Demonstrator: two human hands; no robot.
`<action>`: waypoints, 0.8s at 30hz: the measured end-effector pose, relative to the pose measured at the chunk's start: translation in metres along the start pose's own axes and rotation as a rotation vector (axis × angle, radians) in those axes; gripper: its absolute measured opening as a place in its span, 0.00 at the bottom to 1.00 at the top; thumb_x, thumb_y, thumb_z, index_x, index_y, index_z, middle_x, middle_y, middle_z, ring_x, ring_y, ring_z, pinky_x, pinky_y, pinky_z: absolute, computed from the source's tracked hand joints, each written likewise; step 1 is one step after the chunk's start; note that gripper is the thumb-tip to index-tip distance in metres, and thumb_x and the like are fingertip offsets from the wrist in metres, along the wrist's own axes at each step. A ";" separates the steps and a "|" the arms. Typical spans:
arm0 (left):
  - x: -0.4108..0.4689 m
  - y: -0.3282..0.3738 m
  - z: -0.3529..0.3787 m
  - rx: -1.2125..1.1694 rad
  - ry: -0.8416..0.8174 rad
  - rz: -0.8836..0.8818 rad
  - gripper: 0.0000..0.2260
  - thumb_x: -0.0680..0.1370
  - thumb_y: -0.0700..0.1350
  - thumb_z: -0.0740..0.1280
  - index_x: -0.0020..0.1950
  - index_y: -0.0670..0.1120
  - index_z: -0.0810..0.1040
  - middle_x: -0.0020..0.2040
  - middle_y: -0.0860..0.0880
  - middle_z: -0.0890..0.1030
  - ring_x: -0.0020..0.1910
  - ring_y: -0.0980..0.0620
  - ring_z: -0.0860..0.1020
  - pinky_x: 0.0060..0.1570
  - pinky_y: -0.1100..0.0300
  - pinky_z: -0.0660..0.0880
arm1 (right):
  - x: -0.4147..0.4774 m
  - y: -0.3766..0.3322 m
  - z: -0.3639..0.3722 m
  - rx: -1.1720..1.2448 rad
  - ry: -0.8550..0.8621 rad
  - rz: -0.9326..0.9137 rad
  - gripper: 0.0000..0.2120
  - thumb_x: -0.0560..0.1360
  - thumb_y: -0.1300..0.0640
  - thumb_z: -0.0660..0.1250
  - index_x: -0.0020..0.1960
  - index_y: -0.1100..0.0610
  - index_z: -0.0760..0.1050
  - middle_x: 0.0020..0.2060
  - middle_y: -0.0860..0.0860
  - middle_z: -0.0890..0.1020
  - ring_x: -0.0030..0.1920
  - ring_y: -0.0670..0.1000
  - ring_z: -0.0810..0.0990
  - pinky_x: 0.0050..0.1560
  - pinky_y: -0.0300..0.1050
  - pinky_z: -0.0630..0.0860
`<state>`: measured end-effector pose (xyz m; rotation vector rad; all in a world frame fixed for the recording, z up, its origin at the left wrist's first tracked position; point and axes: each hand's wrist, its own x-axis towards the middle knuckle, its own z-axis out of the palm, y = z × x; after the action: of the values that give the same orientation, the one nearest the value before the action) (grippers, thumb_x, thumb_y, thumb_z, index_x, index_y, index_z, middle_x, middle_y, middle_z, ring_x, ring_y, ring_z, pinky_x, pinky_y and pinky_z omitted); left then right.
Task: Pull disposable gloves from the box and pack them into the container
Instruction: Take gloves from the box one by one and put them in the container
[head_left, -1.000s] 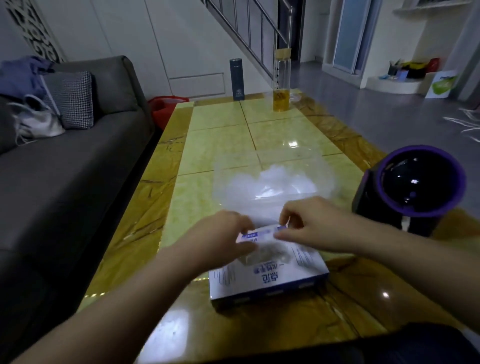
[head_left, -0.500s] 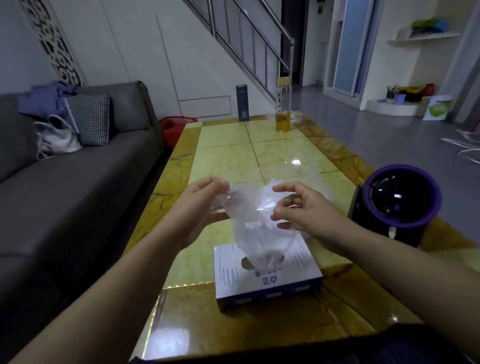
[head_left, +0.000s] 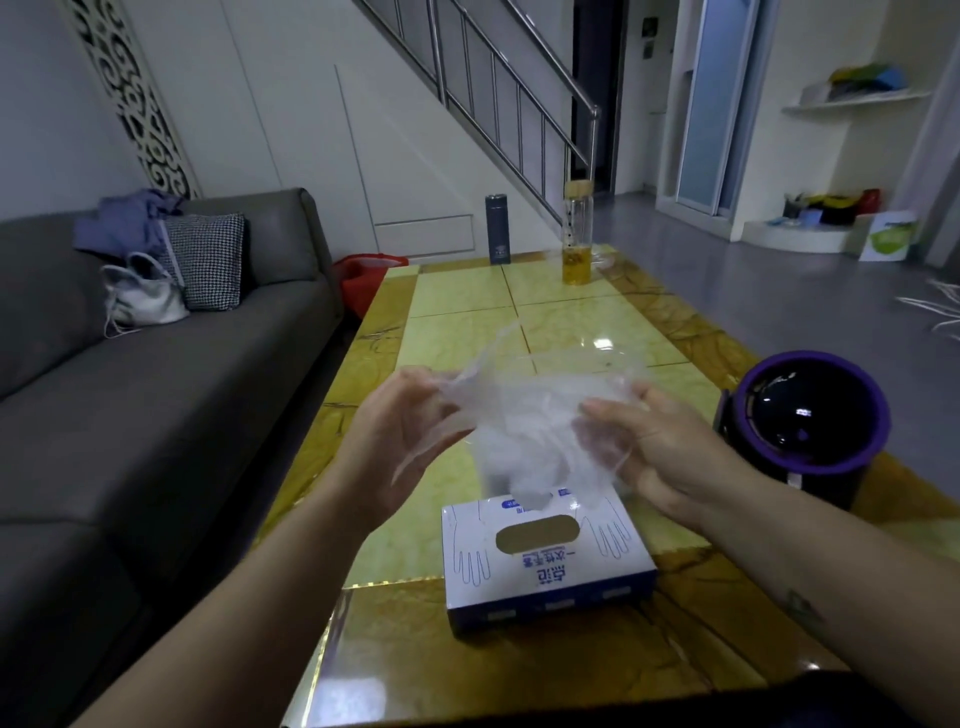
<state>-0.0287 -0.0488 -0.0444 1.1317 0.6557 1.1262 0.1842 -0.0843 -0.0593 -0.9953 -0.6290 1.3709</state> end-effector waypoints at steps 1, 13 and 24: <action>-0.002 -0.001 -0.005 0.024 0.001 -0.020 0.04 0.75 0.40 0.60 0.40 0.43 0.69 0.48 0.43 0.83 0.51 0.46 0.81 0.50 0.54 0.79 | 0.000 -0.006 0.000 -0.026 0.019 -0.073 0.18 0.70 0.69 0.68 0.54 0.54 0.69 0.41 0.57 0.82 0.40 0.52 0.81 0.40 0.44 0.80; -0.032 0.003 0.027 1.176 0.221 1.065 0.08 0.75 0.46 0.64 0.53 0.49 0.72 0.50 0.51 0.75 0.50 0.54 0.74 0.53 0.58 0.69 | -0.006 -0.010 0.009 -0.310 -0.002 -0.206 0.03 0.75 0.62 0.68 0.43 0.57 0.78 0.34 0.50 0.78 0.31 0.45 0.73 0.36 0.40 0.74; -0.017 -0.020 0.035 1.332 0.027 0.527 0.08 0.78 0.51 0.62 0.46 0.51 0.79 0.44 0.59 0.76 0.42 0.61 0.75 0.47 0.63 0.73 | -0.009 -0.014 0.001 -0.056 0.083 0.067 0.03 0.77 0.60 0.65 0.45 0.59 0.74 0.36 0.53 0.77 0.30 0.48 0.77 0.31 0.39 0.75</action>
<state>0.0032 -0.0776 -0.0535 2.5272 1.2330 1.0898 0.1887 -0.0915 -0.0456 -1.1216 -0.5792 1.3694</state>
